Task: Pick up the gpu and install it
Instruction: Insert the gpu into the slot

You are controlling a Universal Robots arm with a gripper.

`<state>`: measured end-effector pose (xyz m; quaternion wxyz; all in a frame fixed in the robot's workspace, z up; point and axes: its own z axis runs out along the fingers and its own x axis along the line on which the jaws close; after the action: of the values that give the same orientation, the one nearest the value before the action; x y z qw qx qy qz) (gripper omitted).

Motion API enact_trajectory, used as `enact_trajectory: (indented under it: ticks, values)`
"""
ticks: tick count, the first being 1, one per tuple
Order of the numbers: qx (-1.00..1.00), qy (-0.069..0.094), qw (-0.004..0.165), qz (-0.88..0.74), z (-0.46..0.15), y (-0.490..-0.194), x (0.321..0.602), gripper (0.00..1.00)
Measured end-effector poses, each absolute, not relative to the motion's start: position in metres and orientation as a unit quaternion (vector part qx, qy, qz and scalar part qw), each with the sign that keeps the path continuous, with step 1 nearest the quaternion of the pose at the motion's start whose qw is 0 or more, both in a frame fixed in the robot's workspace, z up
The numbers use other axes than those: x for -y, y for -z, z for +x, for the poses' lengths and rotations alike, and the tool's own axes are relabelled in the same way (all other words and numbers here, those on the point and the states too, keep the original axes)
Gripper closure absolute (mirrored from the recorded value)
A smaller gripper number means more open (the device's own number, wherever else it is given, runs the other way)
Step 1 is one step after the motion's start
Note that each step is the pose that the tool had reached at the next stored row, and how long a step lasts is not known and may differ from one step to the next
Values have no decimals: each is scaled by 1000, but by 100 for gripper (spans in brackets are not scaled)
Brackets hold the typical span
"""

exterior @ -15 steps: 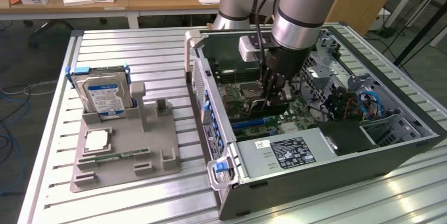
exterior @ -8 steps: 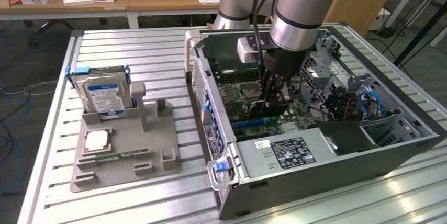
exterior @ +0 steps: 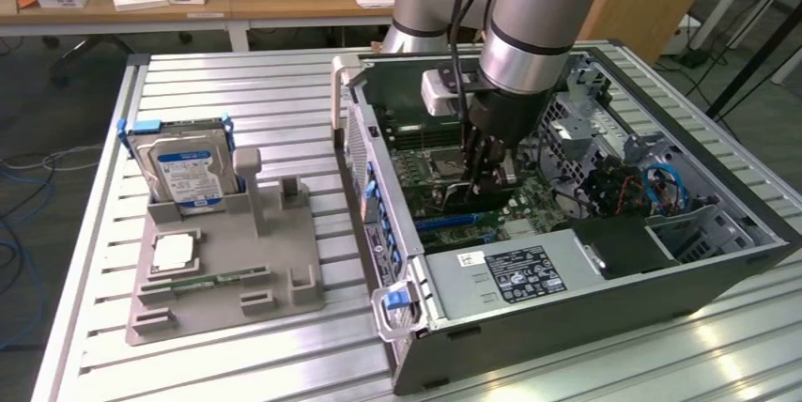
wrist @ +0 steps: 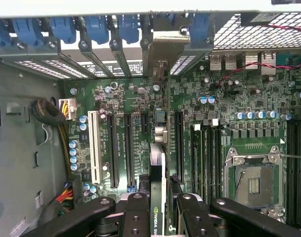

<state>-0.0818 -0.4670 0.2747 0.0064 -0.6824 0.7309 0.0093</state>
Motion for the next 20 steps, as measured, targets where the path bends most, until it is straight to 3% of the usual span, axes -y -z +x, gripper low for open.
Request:
enact_trajectory:
  ticks: [20]
  values:
    - [-730,-10,8,-683,-83,-267,467,74]
